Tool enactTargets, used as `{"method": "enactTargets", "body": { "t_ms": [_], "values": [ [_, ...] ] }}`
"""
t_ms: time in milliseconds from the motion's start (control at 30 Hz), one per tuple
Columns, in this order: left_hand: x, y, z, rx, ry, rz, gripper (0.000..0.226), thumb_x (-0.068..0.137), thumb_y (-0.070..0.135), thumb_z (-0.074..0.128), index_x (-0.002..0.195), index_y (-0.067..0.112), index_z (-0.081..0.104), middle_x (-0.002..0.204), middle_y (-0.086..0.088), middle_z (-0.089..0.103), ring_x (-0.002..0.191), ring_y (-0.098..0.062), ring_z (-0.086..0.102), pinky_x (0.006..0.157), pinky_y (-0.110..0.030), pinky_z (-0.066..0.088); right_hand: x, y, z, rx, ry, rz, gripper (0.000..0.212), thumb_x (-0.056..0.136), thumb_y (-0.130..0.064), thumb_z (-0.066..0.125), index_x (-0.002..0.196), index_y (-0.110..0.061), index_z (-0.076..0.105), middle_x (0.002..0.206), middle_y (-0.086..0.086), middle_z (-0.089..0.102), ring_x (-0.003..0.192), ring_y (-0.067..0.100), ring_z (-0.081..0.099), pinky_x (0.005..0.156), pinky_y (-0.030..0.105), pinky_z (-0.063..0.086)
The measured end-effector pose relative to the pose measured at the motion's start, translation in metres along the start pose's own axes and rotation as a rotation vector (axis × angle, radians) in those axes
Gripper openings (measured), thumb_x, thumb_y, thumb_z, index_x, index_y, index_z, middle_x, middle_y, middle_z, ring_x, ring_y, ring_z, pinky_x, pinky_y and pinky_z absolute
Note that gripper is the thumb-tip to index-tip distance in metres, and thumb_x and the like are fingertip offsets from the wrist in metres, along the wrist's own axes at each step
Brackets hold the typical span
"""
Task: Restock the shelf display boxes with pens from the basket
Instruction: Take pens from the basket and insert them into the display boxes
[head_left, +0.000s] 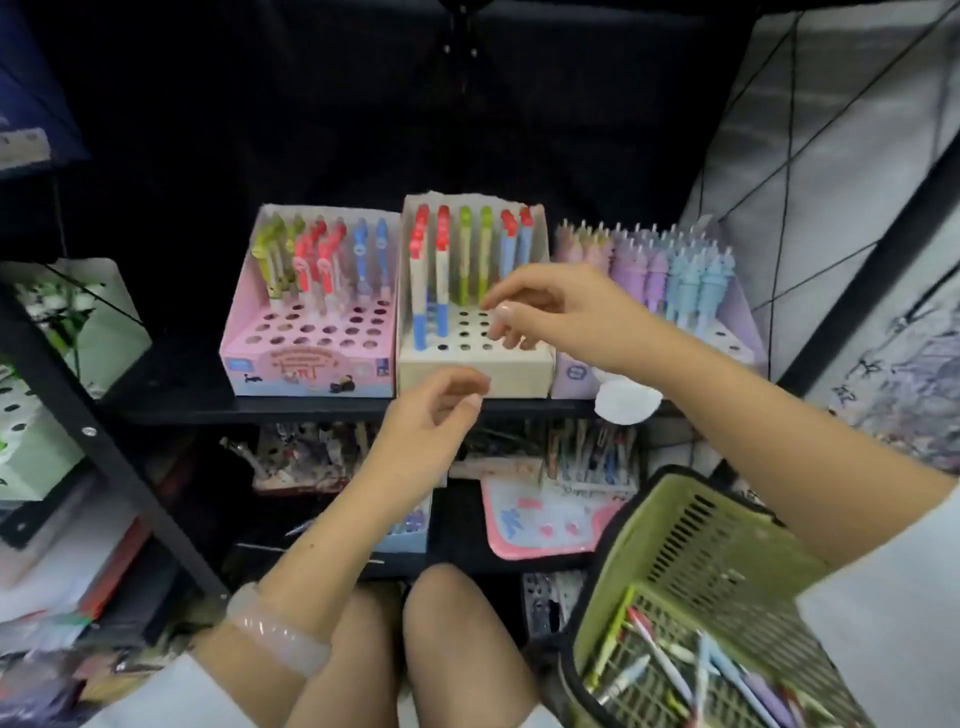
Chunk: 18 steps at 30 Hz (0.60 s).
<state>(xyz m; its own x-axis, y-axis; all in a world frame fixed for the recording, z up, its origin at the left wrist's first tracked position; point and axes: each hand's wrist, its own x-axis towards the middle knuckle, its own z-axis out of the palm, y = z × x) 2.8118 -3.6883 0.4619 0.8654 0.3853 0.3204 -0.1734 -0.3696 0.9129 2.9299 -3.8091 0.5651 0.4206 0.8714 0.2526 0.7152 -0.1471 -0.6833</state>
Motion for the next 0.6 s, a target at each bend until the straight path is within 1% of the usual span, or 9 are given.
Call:
{"method": "enactTargets", "body": {
  "t_ms": [133, 167, 233, 300, 367, 433, 500, 567, 600],
  "values": [
    [-0.021, -0.018, 0.079, 0.001, -0.187, -0.078, 0.026, 0.092, 0.005, 0.050, 0.090, 0.030, 0.058, 0.095, 0.012, 0.063, 0.092, -0.003, 0.059, 0.081, -0.010, 0.044, -0.087, 0.083, 0.010, -0.021, -0.094, 0.313, 0.015, 0.094, -0.010, 0.052, 0.104, -0.009, 0.063, 0.088, 0.011, 0.071, 0.066, 0.003, 0.062, 0.067, 0.012, 0.051],
    [-0.027, -0.022, 0.098, 0.009, -0.242, -0.091, 0.025, 0.092, 0.005, 0.050, 0.090, 0.029, 0.057, 0.094, 0.011, 0.061, 0.091, -0.004, 0.058, 0.081, -0.011, 0.044, -0.109, 0.105, 0.014, -0.039, -0.111, 0.387, 0.016, 0.093, -0.008, 0.053, 0.105, -0.004, 0.063, 0.090, 0.014, 0.071, 0.066, 0.003, 0.062, 0.066, 0.010, 0.050],
    [-0.038, -0.031, 0.132, 0.051, -0.351, -0.116, 0.021, 0.094, 0.008, 0.049, 0.092, 0.027, 0.057, 0.094, 0.015, 0.059, 0.091, -0.001, 0.055, 0.080, -0.006, 0.041, -0.153, 0.146, 0.025, -0.072, -0.152, 0.520, 0.018, 0.093, -0.007, 0.053, 0.107, -0.001, 0.064, 0.091, 0.014, 0.070, 0.070, 0.007, 0.061, 0.068, 0.015, 0.048],
    [-0.048, -0.040, 0.159, 0.120, -0.439, -0.120, 0.016, 0.095, 0.010, 0.048, 0.103, 0.018, 0.060, 0.097, 0.013, 0.058, 0.094, -0.002, 0.054, 0.077, -0.002, 0.038, -0.193, 0.185, 0.039, -0.147, -0.225, 0.644, 0.022, 0.093, -0.009, 0.053, 0.111, -0.003, 0.064, 0.100, 0.012, 0.068, 0.081, 0.015, 0.062, 0.072, 0.021, 0.045],
    [-0.055, -0.050, 0.176, 0.227, -0.499, -0.092, 0.021, 0.096, 0.013, 0.047, 0.112, 0.013, 0.060, 0.105, 0.008, 0.057, 0.103, -0.008, 0.054, 0.079, -0.007, 0.037, -0.227, 0.221, 0.055, -0.214, -0.315, 0.783, 0.024, 0.093, -0.014, 0.052, 0.112, -0.004, 0.064, 0.109, 0.014, 0.066, 0.098, 0.024, 0.062, 0.081, 0.028, 0.044],
    [-0.061, -0.059, 0.184, 0.367, -0.517, -0.011, 0.022, 0.095, 0.012, 0.046, 0.112, 0.011, 0.061, 0.112, 0.005, 0.055, 0.113, -0.012, 0.050, 0.081, -0.010, 0.031, -0.253, 0.249, 0.076, -0.255, -0.402, 0.909, 0.025, 0.096, -0.020, 0.047, 0.106, -0.002, 0.061, 0.107, 0.016, 0.064, 0.105, 0.030, 0.059, 0.083, 0.033, 0.045],
    [-0.065, -0.067, 0.187, 0.477, -0.530, 0.107, 0.022, 0.093, 0.008, 0.047, 0.108, 0.007, 0.064, 0.118, -0.002, 0.059, 0.118, -0.015, 0.047, 0.086, -0.014, 0.031, -0.267, 0.267, 0.096, -0.363, -0.443, 0.927, 0.026, 0.096, -0.022, 0.045, 0.114, -0.005, 0.055, 0.112, 0.015, 0.061, 0.107, 0.030, 0.058, 0.082, 0.033, 0.047],
    [-0.067, -0.071, 0.187, 0.511, -0.538, 0.154, 0.022, 0.092, 0.007, 0.048, 0.106, 0.006, 0.065, 0.114, -0.004, 0.062, 0.113, -0.018, 0.050, 0.088, -0.019, 0.033, -0.273, 0.281, 0.116, -0.478, -0.420, 0.892, 0.041, 0.094, -0.026, 0.048, 0.132, -0.010, 0.045, 0.126, 0.014, 0.054, 0.115, 0.029, 0.052, 0.091, 0.034, 0.044],
    [-0.067, -0.072, 0.188, 0.512, -0.532, 0.156, 0.022, 0.092, 0.007, 0.049, 0.106, 0.007, 0.066, 0.112, -0.004, 0.063, 0.109, -0.018, 0.052, 0.087, -0.019, 0.033, -0.274, 0.287, 0.125, -0.506, -0.408, 0.878, 0.047, 0.094, -0.028, 0.049, 0.137, -0.014, 0.040, 0.133, 0.012, 0.047, 0.122, 0.028, 0.046, 0.098, 0.036, 0.039]
  ]
}}
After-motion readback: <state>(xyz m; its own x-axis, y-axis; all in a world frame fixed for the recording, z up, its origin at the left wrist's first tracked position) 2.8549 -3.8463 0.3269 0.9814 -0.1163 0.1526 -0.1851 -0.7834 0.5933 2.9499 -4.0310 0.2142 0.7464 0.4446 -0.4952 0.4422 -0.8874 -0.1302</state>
